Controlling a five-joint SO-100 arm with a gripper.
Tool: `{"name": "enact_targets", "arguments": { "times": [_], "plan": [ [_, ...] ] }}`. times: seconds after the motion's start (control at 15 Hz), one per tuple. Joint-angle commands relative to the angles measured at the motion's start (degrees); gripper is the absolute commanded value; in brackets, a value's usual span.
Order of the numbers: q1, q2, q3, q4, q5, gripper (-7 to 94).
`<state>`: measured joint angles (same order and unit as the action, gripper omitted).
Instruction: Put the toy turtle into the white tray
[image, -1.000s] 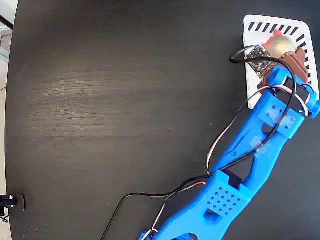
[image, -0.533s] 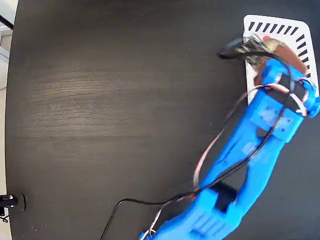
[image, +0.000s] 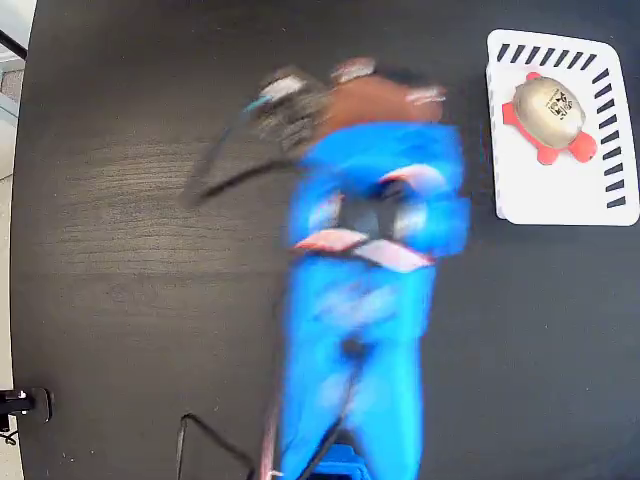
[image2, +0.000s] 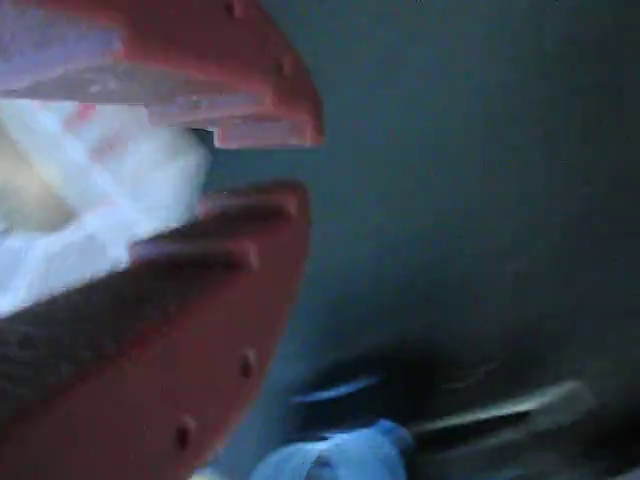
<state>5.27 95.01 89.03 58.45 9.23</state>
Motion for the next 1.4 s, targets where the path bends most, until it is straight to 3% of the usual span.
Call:
{"name": "enact_targets", "arguments": {
  "times": [0.0, 0.47, 0.93, 1.33],
  "plan": [
    [-5.27, 15.73, 12.13, -1.93, 0.44, 0],
    [-12.57, 54.93, 51.42, -4.48, -2.55, 0],
    [-11.51, 79.98, 72.69, 4.75, -5.19, 0],
    [-7.65, 91.41, 78.31, 13.10, -4.66, 0]
  ]
}}
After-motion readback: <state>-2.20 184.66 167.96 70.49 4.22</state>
